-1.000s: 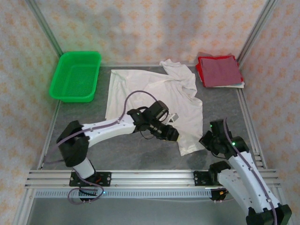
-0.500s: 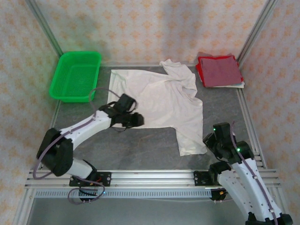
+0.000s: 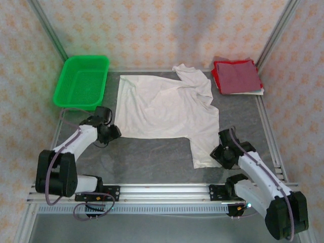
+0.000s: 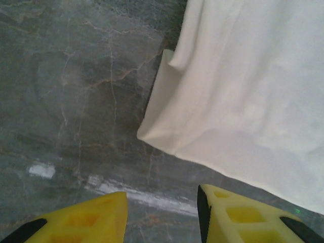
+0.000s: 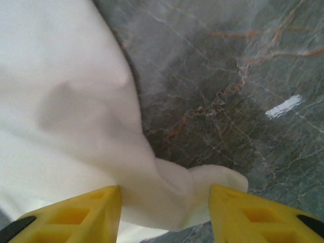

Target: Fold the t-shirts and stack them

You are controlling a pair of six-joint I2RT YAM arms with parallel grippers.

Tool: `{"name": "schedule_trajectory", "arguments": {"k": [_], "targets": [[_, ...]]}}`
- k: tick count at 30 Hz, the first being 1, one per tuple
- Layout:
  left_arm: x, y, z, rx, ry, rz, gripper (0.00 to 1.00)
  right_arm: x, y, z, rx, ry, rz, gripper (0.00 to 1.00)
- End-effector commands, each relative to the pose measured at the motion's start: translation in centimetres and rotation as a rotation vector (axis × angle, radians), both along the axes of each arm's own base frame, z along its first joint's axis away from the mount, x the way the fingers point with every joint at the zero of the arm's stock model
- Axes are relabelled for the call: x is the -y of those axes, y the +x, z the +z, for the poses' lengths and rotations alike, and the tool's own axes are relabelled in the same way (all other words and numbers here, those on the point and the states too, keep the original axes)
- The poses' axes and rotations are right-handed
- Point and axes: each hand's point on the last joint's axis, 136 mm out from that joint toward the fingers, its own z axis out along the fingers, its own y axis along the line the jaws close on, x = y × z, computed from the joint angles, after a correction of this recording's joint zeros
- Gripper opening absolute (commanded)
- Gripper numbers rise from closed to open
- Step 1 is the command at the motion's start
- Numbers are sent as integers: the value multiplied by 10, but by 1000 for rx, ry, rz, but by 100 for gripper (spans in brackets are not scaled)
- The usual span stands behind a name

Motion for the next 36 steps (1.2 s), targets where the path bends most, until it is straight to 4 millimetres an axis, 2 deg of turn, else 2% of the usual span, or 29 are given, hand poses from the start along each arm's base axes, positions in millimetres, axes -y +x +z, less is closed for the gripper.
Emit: {"name": "schedule_trajectory", "arguments": {"k": [1,4,8,11,13,15,17,19,22,24,30,34,36], "targets": [[-5,28,6,52,33,-45,42,5,6,5,46,-29,-10,49],[-14,36,-4,19,37,-24,42,15,1,10,32,-81,-16,49],[-12,47,-16,22,0,-18,42,6,-1,5,13,-24,-12,51],[-7,54,-26,18,-27,-21,42,5,1,5,15,-25,-11,54],[-3,57,-32,14,-53,-22,40,3,1,5,8,-18,-3,54],[2,57,-36,12,-77,-28,31,-3,1,3,-9,9,10,53],[2,55,-37,3,-78,-24,16,-6,2,2,-24,19,23,47],[0,52,-31,1,-65,-22,6,-6,1,3,-36,15,30,38],[-9,46,-18,20,-23,2,1,-7,4,7,-14,27,13,22],[-13,42,-8,39,-4,23,0,-7,7,11,4,36,-3,7],[-20,31,-2,16,13,48,0,-8,3,28,-6,51,-23,0],[-24,19,-2,11,12,75,0,-1,-3,45,19,35,-45,0],[-24,13,-1,10,12,82,0,-4,-1,52,42,62,-55,0]]}}
